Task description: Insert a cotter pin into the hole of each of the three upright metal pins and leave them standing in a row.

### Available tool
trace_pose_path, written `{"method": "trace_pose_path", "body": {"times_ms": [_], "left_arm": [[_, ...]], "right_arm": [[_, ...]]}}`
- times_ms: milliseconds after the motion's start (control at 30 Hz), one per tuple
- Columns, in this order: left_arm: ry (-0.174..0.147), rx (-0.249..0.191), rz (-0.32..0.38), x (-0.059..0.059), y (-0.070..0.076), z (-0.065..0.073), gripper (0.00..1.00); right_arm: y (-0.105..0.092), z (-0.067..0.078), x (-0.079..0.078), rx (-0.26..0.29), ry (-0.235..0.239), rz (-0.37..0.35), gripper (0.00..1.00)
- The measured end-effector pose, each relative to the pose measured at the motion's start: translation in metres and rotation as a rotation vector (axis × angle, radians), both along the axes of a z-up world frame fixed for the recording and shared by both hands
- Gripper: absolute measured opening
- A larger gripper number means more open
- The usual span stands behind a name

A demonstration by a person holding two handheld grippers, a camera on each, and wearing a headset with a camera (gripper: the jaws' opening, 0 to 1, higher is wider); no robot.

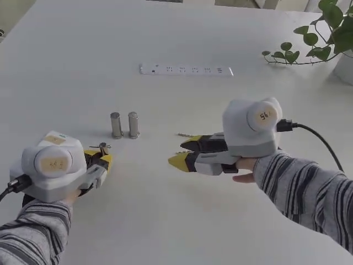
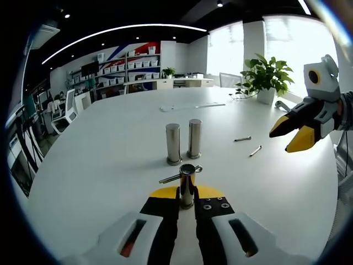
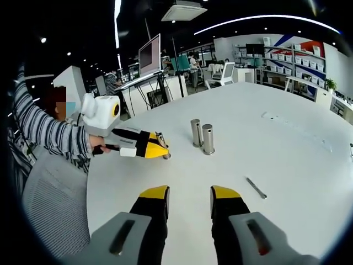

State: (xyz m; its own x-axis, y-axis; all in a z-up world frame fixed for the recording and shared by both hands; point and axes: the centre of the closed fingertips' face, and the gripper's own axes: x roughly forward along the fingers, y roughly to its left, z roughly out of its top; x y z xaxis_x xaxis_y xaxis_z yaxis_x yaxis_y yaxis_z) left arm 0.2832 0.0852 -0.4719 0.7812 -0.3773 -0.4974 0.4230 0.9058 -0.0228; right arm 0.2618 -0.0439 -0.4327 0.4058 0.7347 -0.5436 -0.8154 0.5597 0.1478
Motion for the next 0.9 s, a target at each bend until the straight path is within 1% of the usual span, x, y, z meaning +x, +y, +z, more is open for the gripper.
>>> {"method": "trace_pose_path", "body": {"times_ms": [67,200,333,400,467,500,700,767,833,900], "left_arm": [[0.009,-0.014,-0.006,-0.001,0.0,-0.001,0.1],[0.01,-0.02,-0.009,-0.001,0.002,0.0,0.15],[0.013,-0.026,-0.016,-0.005,0.006,0.003,0.26],[0.016,-0.03,-0.021,-0.007,0.006,0.005,0.34],[0.004,-0.027,-0.029,-0.008,0.007,0.008,0.41],[0.002,-0.029,-0.038,-0.009,0.006,0.01,0.43],[-0.028,-0.063,-0.064,-0.014,0.001,0.024,0.58],[-0.041,-0.057,-0.072,-0.017,0.001,0.03,0.62],[-0.047,-0.066,-0.064,-0.019,0.001,0.035,0.65],[-0.05,-0.065,-0.058,-0.02,0.002,0.038,0.65]], "right_arm": [[0.001,0.001,0.0,0.0,-0.003,0.001,0.26],[0.003,0.003,0.003,-0.001,-0.012,-0.001,0.27],[0.006,0.004,0.008,-0.01,-0.018,-0.007,0.33],[0.008,0.004,0.013,-0.023,-0.034,-0.006,0.33],[0.011,0.004,0.019,-0.029,-0.037,-0.011,0.32],[0.013,0.005,0.023,-0.028,-0.046,-0.013,0.34],[0.028,0.009,0.036,-0.046,-0.081,0.006,0.35],[0.033,0.01,0.044,-0.045,-0.096,0.006,0.36],[0.036,0.009,0.049,-0.043,-0.103,0.002,0.36],[0.043,0.006,0.055,-0.042,-0.116,-0.003,0.35]]}}
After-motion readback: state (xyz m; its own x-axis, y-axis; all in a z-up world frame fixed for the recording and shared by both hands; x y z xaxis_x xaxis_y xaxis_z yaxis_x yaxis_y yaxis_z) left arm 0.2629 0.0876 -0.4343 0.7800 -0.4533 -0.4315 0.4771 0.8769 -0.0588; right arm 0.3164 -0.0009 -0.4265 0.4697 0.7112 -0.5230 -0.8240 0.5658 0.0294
